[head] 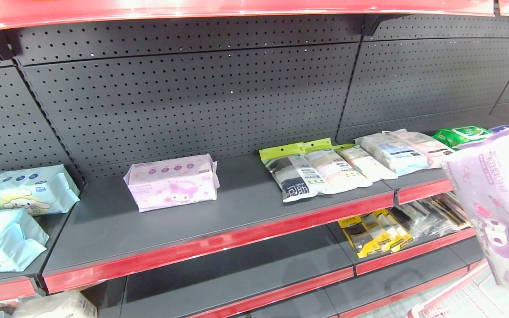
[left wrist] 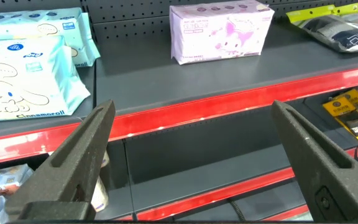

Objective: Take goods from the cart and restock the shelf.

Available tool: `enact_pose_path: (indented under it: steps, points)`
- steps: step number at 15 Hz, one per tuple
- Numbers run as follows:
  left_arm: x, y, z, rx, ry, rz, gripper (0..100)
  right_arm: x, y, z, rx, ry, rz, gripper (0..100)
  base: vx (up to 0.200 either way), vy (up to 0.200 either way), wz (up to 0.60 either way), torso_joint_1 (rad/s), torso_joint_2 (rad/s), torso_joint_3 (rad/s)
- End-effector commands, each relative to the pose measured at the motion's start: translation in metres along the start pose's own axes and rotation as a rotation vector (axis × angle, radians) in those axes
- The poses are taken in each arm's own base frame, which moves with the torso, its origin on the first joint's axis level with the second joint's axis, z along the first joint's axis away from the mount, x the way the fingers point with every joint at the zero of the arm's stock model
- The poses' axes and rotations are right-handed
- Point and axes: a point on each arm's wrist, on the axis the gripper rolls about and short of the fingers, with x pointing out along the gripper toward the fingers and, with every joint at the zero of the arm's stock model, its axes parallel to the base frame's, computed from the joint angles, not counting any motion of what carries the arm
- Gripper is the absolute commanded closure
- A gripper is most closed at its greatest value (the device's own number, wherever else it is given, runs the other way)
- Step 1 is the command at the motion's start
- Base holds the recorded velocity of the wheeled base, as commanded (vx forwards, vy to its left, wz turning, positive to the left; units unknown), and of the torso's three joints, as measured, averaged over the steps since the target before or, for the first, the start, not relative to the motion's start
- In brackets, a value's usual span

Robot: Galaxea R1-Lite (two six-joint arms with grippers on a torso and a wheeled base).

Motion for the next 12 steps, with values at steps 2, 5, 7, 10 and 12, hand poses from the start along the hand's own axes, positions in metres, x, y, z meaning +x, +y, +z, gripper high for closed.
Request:
enact_pose_path:
  steps: [2, 5, 7, 10, 12]
  points:
    - [0.0000, 0.0000, 0.0001, 0.000, 0.000, 0.000, 0, 0.0010, 0.0005, -0.0005, -0.001, 0.005, 0.003, 100, 0.000, 0.000, 0.00, 0.000, 0.00, 0.000]
    - [0.0001, 0.0000, -0.0003, 0.000, 0.002, 0.000, 0, 0.0020, 0.0008, -0.0005, -0.003, 0.009, 0.005, 100, 0.000, 0.000, 0.00, 0.000, 0.00, 0.000]
    - [0.0001, 0.0000, -0.0003, 0.000, 0.002, 0.000, 0, 0.0023, 0.0009, -0.0005, -0.003, 0.010, 0.005, 100, 0.000, 0.000, 0.00, 0.000, 0.00, 0.000]
    - [0.0000, 0.0000, 0.0001, 0.000, 0.000, 0.000, 0, 0.0036, 0.0015, -0.0009, -0.007, 0.017, 0.008, 100, 0.000, 0.000, 0.00, 0.000, 0.00, 0.000]
    - [0.0000, 0.0000, 0.0001, 0.000, 0.000, 0.000, 0, 0.0036, 0.0015, -0.0009, -0.007, 0.017, 0.008, 100, 0.000, 0.000, 0.00, 0.000, 0.00, 0.000]
